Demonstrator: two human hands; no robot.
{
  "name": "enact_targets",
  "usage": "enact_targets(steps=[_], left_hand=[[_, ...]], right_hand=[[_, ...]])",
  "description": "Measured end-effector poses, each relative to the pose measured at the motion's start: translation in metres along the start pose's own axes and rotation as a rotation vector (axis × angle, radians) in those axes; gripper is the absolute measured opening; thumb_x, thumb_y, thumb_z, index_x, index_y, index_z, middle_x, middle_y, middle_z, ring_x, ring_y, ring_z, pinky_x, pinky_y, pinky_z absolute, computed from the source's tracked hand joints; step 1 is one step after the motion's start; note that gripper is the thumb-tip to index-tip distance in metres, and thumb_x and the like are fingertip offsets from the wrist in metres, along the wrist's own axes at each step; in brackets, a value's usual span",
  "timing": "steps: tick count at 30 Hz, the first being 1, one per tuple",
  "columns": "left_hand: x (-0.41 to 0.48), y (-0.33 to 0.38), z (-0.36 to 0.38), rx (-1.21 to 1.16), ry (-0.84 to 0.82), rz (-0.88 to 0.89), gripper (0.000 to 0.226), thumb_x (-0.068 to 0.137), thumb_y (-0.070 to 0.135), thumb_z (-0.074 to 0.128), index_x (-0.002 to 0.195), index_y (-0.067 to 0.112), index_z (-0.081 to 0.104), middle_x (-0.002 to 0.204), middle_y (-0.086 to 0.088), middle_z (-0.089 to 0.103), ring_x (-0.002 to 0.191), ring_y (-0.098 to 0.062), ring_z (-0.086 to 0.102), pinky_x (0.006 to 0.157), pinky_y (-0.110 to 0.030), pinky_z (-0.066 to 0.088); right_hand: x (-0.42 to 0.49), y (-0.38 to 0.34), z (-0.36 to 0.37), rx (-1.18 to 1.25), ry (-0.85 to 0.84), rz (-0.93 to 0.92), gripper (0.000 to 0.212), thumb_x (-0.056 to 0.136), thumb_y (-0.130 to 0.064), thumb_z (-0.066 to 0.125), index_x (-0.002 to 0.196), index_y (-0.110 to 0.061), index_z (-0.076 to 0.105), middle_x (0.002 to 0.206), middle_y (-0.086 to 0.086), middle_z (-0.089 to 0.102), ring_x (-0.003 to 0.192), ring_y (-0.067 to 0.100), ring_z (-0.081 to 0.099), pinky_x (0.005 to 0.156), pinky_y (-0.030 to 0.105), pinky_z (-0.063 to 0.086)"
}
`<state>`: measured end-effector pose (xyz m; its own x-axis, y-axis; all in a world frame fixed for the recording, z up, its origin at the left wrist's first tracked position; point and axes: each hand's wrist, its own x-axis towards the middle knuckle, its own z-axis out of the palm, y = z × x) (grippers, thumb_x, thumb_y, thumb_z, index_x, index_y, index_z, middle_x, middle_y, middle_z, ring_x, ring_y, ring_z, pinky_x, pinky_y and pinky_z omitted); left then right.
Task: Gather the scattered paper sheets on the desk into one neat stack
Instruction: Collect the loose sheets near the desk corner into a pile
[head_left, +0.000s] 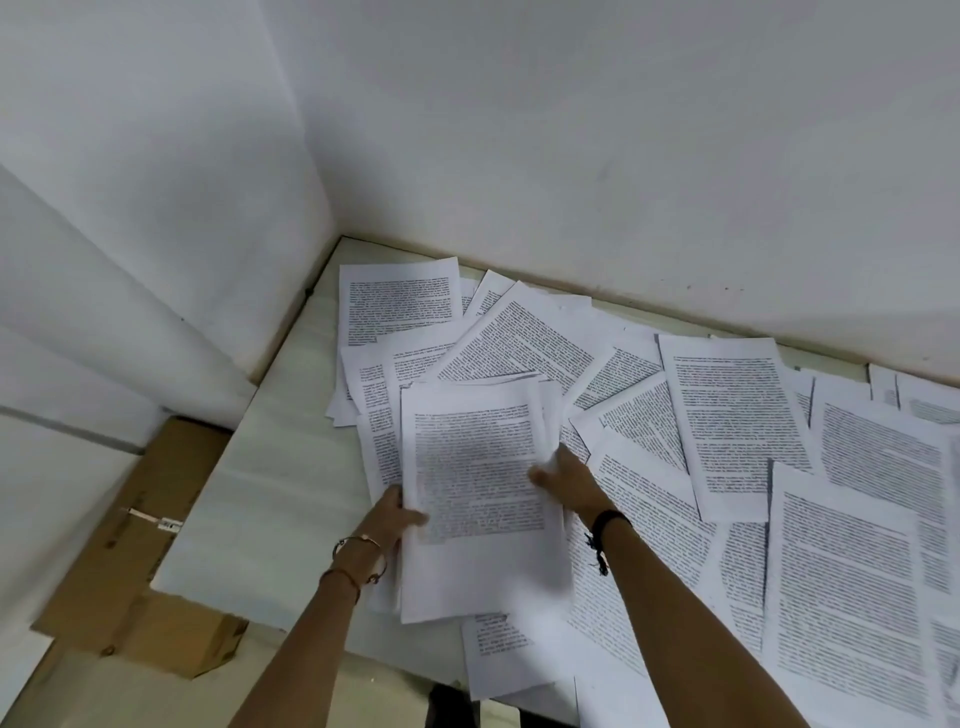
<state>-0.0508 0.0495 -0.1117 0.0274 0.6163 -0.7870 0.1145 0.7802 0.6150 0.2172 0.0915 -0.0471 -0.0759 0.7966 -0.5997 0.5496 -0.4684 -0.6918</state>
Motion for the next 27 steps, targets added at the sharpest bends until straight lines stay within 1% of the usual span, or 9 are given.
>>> enact_targets(steps=[3,7,11,14,17,20,23,25,27], left_hand=[[0.018,0.009,0.000,-0.012,0.116,0.059,0.083,0.057,0.038,0.080,0.124,0.006,0.042,0.132,-0.021,0.052,0.116,-0.035,0.055,0.100,-0.055,0.043],[-0.011,0.069,0.023,0.152,0.245,0.160,0.062,0.094,0.020,0.050,0.146,0.011,0.018,0.146,-0.014,0.037,0.130,-0.034,0.042,0.109,-0.042,0.035],[-0.006,0.084,0.041,0.299,0.362,0.191,0.062,0.099,0.032,0.033,0.149,0.017,-0.001,0.153,-0.015,0.027,0.129,-0.037,0.043,0.102,-0.043,0.038],[-0.003,0.090,0.046,0.412,0.428,0.183,0.063,0.098,0.045,0.021,0.149,0.024,-0.008,0.126,-0.021,0.058,0.086,-0.036,0.063,0.072,-0.037,0.047],[0.001,0.095,0.047,0.464,0.458,0.188,0.065,0.096,0.049,0.020,0.148,0.025,-0.012,0.065,-0.013,0.058,0.046,-0.020,0.044,0.049,-0.027,0.037],[0.003,0.098,0.049,0.448,0.427,0.298,0.070,0.094,0.052,0.023,0.148,0.026,-0.014,0.117,-0.017,0.062,0.045,-0.017,0.040,0.042,-0.020,0.029],[0.007,0.096,0.045,0.211,0.373,0.398,0.085,0.083,0.066,0.035,0.149,0.024,0.003,0.153,0.004,0.021,0.078,-0.020,0.060,0.064,-0.026,0.051],[0.004,0.088,0.040,-0.106,0.309,0.339,0.062,0.083,0.041,0.062,0.135,0.018,0.037,0.140,-0.004,0.044,0.115,-0.028,0.055,0.097,-0.037,0.046],[-0.001,0.073,0.036,-0.138,0.167,0.236,0.047,0.069,0.046,0.075,0.106,0.021,0.061,0.106,0.001,0.067,0.110,-0.026,0.060,0.097,-0.037,0.047]], right_hand=[[0.011,0.011,-0.005,-0.060,-0.078,-0.013,0.045,0.090,-0.014,0.062,0.130,-0.006,0.043,0.111,0.003,0.055,0.112,0.028,0.056,0.090,0.034,0.047],[0.013,0.001,-0.004,0.107,0.220,-0.025,0.045,0.096,-0.027,0.053,0.135,-0.010,0.038,0.089,-0.001,0.050,0.087,0.016,0.052,0.071,0.025,0.042],[0.026,-0.013,-0.002,0.080,0.202,-0.117,0.042,0.101,-0.025,0.043,0.141,-0.016,0.033,0.092,-0.008,0.056,0.085,0.008,0.056,0.074,0.024,0.044],[0.036,-0.022,-0.002,0.047,0.220,-0.157,0.050,0.103,-0.028,0.036,0.149,-0.018,0.024,0.147,0.000,0.041,0.135,0.016,0.036,0.109,0.037,0.030],[0.044,-0.018,0.002,0.043,0.211,-0.213,0.051,0.103,-0.030,0.033,0.151,-0.028,0.017,0.146,-0.003,0.038,0.134,0.008,0.031,0.107,0.029,0.024],[0.048,-0.018,-0.002,0.094,0.266,-0.155,0.052,0.100,-0.026,0.040,0.148,-0.033,0.024,0.127,0.002,0.056,0.112,0.019,0.053,0.096,0.036,0.042],[0.051,-0.021,-0.009,0.117,0.237,-0.117,0.035,0.093,-0.012,0.052,0.128,-0.015,0.052,0.101,0.005,0.065,0.090,0.023,0.061,0.073,0.030,0.051],[0.051,-0.030,-0.017,0.343,0.370,-0.138,0.016,0.092,-0.013,0.057,0.107,-0.016,0.061,0.088,-0.002,0.064,0.079,0.015,0.059,0.069,0.030,0.049],[0.055,-0.036,-0.023,0.581,0.425,-0.161,0.006,0.093,-0.022,0.060,0.098,-0.020,0.062,0.093,0.001,0.066,0.084,0.017,0.060,0.079,0.034,0.049]])
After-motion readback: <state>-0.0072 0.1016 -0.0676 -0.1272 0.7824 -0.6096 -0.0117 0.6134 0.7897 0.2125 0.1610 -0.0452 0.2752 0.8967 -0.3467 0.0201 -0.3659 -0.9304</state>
